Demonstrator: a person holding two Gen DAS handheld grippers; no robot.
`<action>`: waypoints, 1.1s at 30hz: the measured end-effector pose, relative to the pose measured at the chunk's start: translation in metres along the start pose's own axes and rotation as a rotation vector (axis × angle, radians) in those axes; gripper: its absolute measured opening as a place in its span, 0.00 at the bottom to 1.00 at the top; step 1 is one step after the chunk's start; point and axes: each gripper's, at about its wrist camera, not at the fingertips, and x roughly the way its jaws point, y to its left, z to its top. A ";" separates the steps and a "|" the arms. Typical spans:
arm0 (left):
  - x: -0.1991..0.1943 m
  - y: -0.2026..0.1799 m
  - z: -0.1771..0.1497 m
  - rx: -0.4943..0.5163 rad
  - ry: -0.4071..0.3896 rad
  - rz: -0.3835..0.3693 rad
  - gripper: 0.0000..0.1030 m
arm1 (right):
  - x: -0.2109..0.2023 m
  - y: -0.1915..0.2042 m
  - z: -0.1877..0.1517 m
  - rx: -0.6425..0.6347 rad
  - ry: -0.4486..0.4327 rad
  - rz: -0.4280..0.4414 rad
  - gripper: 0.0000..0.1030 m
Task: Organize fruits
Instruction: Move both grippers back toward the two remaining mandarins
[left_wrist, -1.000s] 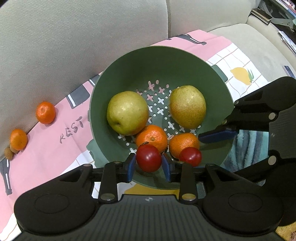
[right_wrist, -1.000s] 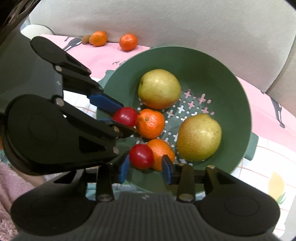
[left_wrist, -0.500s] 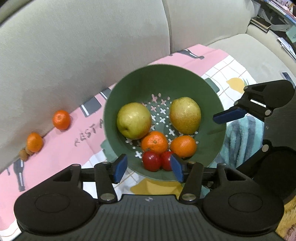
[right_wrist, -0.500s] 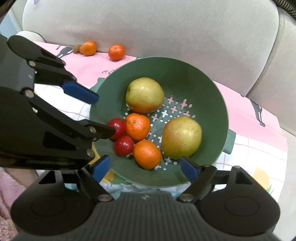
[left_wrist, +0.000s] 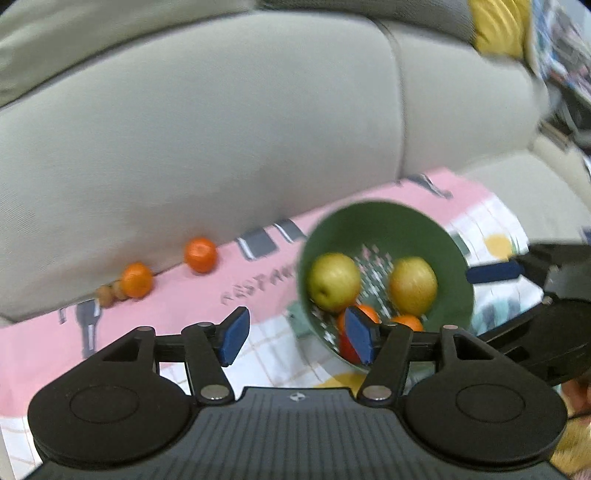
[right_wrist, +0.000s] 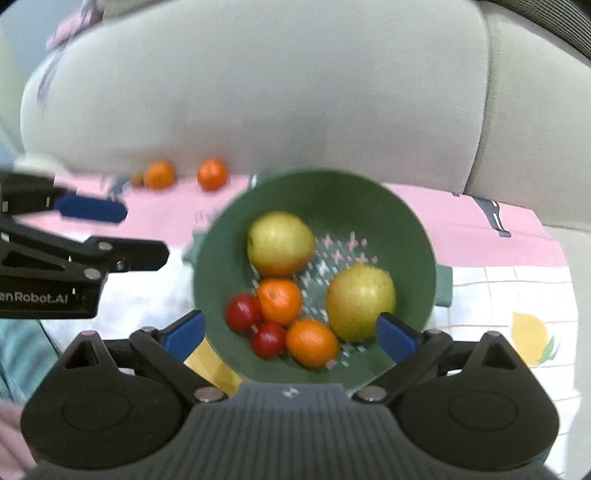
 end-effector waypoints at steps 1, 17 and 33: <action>-0.003 0.007 0.001 -0.028 -0.018 0.005 0.68 | -0.004 0.002 0.002 0.026 -0.028 0.003 0.93; -0.018 0.095 -0.009 -0.314 -0.175 0.061 0.72 | 0.007 0.074 0.040 0.001 -0.157 0.101 0.94; 0.010 0.147 -0.026 -0.396 -0.207 0.094 0.72 | 0.057 0.122 0.066 -0.139 -0.195 0.124 0.89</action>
